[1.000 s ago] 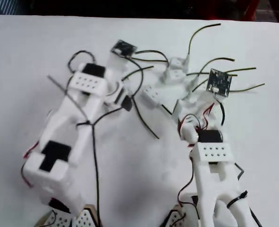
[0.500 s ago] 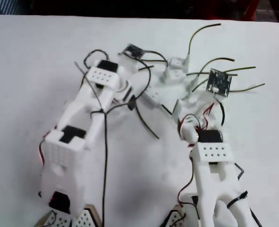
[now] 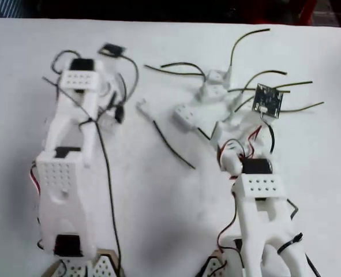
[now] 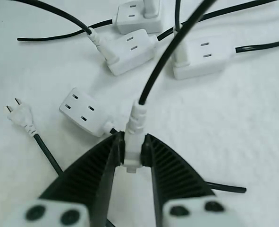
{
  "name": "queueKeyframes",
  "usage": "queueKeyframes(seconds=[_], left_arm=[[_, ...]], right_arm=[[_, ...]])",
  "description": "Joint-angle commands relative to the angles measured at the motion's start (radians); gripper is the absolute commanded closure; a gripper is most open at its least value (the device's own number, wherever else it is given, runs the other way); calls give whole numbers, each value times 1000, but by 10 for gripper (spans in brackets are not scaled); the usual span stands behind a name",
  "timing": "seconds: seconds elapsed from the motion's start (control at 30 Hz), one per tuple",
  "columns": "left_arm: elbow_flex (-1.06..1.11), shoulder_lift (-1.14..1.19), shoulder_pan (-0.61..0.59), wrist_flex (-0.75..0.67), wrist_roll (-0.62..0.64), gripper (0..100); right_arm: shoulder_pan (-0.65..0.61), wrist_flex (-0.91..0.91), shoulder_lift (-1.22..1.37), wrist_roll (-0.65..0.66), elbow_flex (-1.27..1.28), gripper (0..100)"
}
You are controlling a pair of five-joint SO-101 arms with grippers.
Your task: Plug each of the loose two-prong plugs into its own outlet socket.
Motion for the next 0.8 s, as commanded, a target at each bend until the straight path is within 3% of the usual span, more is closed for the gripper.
queueKeyframes(seconds=[0.0, 0.2, 0.77], left_arm=[[-124, -18, -35, 66, -25, 754], [-236, -15, -22, 163, -64, 754], [-198, 188, 35, 66, -92, 772]], right_arm=[[10, -13, -27, -5, -6, 981], [10, -13, -27, -5, -6, 981], [10, -19, -27, -2, 6, 981]])
